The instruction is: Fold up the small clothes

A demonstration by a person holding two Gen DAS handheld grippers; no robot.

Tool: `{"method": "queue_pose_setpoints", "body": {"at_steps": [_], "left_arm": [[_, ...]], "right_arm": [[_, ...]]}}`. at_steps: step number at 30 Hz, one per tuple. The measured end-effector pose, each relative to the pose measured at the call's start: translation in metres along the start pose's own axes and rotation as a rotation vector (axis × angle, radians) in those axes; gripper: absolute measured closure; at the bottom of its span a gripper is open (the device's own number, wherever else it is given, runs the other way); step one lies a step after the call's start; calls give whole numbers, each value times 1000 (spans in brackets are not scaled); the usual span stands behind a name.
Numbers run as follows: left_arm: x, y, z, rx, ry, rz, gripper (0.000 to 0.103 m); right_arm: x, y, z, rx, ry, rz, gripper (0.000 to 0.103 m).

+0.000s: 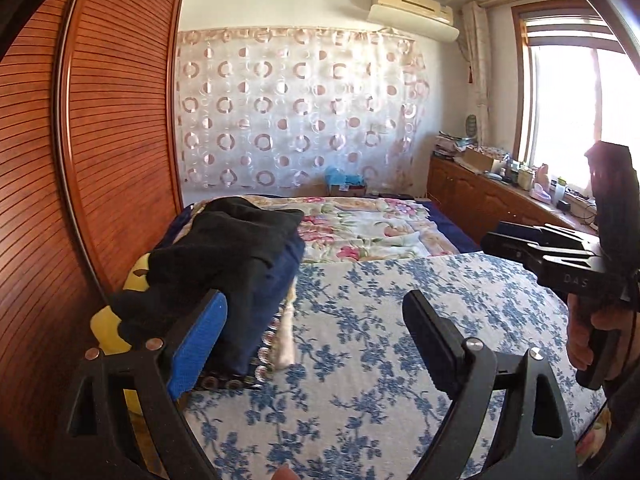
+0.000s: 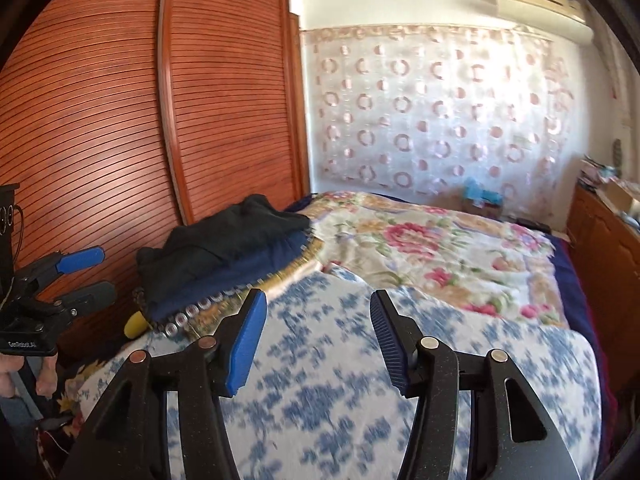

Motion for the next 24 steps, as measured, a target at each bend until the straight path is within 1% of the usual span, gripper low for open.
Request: {"method": "queue_pose_setpoints", "body": {"at_steps": [2, 4, 5, 6, 7, 9, 15, 19, 24], "left_arm": [[2, -10, -2, 14, 11, -2, 13], [4, -21, -4, 19, 19, 4, 13], [4, -26, -5, 22, 20, 7, 13], [3, -32, -7, 26, 22, 10, 13], [3, -35, -8, 28, 23, 11, 13], [1, -44, -12, 39, 21, 17, 13], [-14, -68, -28, 68, 5, 36, 13], [-22, -76, -39, 72, -16, 39, 13], [-28, -78, -47, 81, -31, 29, 13]], "right_arm": [[3, 5, -14, 32, -1, 8, 41], [4, 9, -27, 54, -9, 23, 28], [4, 11, -35, 65, -15, 31, 25], [4, 13, -43, 83, -23, 38, 18], [5, 16, -50, 101, -29, 40, 15], [8, 22, -66, 142, -40, 42, 11], [19, 33, -112, 224, -100, 73, 10], [22, 43, -129, 252, -129, 97, 10], [28, 52, -139, 282, -144, 111, 10]]}}
Point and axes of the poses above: each gripper's, at about its wrist camera, not at the fingertips, and z roughly the way its jaws point, y to its left, x to its underside, the point moved 5 cm from there along z, roughly the way its jaws point, and after that the axes turned 15 degrees about -x, right-handed, at the moved point
